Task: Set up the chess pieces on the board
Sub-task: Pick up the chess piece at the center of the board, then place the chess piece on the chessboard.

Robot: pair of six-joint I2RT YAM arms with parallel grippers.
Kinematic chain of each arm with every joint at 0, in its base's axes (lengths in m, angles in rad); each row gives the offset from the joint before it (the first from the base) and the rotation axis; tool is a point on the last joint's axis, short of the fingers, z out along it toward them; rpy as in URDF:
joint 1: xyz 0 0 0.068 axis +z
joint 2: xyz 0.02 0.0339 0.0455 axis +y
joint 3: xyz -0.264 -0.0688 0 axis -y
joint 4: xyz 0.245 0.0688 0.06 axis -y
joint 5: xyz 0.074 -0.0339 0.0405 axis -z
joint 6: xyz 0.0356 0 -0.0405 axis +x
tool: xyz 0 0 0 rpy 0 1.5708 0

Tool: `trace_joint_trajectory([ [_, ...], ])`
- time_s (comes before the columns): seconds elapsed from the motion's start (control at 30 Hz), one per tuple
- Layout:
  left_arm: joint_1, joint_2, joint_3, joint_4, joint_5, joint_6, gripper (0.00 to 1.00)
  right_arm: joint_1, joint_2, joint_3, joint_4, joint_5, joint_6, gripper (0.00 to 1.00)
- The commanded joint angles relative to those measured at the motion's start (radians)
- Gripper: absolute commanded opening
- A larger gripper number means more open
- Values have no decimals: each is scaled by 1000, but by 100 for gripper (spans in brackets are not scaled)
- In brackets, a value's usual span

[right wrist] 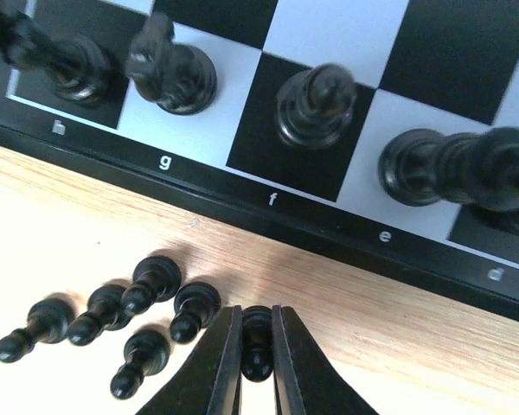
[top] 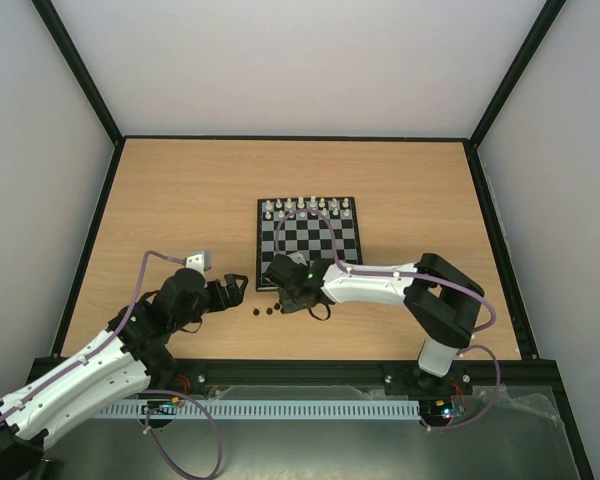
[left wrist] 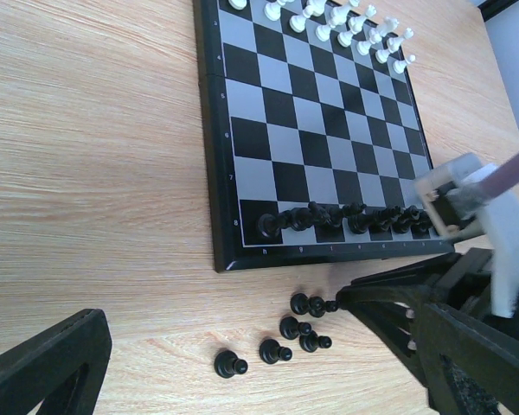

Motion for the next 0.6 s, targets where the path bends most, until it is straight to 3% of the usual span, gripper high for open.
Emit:
trace_joint_trajectory([
  [0.0, -4, 6, 14, 1, 14, 12, 100, 8, -109, 5, -84, 31, 9, 10],
  [0.23, -5, 44, 39, 11, 16, 32, 99, -7, -258, 30, -215, 133, 2, 12],
  [0.57, -9, 62, 40, 20, 23, 33, 99, -287, -329, 4, -210, 80, -148, 12],
])
